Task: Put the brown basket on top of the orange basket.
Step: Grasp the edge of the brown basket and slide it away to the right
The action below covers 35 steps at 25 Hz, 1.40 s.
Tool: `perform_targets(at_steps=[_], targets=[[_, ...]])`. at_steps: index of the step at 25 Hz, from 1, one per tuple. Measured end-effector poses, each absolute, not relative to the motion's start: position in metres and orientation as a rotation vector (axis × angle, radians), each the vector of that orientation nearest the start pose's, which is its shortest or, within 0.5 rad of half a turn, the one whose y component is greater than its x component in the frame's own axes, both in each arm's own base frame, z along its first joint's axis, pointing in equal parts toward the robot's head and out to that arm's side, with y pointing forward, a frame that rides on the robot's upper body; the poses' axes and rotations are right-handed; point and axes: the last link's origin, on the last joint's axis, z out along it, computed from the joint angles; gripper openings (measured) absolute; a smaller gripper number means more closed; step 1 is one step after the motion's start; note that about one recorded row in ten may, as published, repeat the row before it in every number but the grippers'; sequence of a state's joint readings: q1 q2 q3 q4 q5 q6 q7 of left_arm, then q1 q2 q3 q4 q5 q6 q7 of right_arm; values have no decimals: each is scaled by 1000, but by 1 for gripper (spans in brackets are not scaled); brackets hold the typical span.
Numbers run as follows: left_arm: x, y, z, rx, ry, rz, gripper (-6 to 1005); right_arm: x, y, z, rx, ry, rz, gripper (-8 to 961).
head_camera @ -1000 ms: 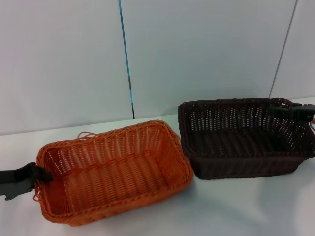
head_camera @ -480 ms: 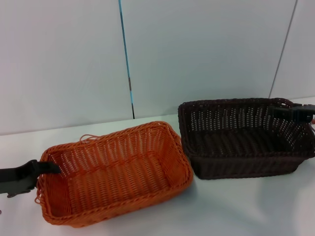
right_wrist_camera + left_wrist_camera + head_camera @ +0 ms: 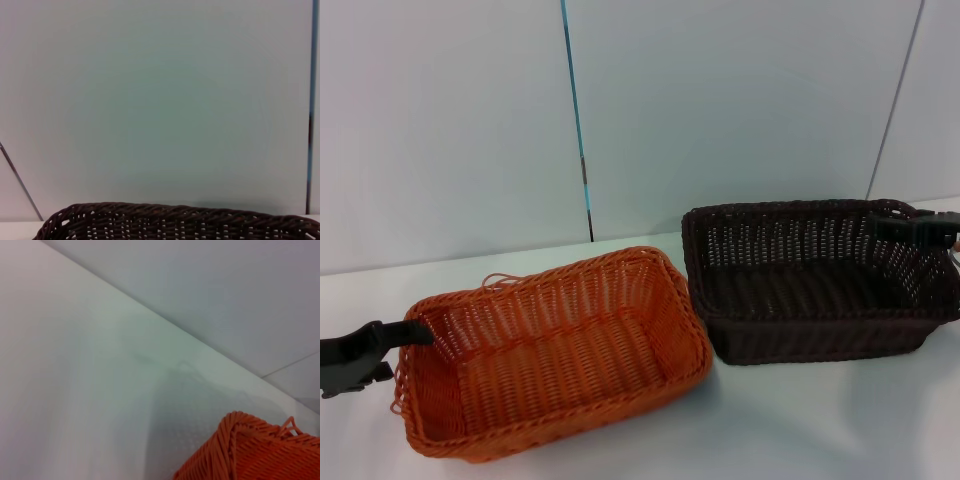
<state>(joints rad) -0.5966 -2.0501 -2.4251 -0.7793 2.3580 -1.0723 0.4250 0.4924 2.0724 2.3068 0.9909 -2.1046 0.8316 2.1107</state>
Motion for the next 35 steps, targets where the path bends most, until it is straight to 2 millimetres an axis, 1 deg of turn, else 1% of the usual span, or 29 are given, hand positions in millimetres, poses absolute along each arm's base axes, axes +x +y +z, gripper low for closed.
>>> perform_targets(at_steps=[4,11,15,19,26,35], targets=[[-309,396,39,-1717,-1879,-462,803,290,416,89,1519,2727,1601,838],[-311,396,40,-1718,-1859,-453,803,290,417,89,1517,2729,1600,838],[-315,399,46,-1705,-1797,-459,803,289,417,89,1515,2730,1598,838],[-316,403,63,-1667,-1683,-484,803,290,416,88,1517,2727,1597,837],[-313,404,95,-1613,-1487,-527,802,291,416,88,1519,2727,1596,837],[-318,396,118,-1474,-1282,-663,802,289,416,86,1521,2732,1591,837]])
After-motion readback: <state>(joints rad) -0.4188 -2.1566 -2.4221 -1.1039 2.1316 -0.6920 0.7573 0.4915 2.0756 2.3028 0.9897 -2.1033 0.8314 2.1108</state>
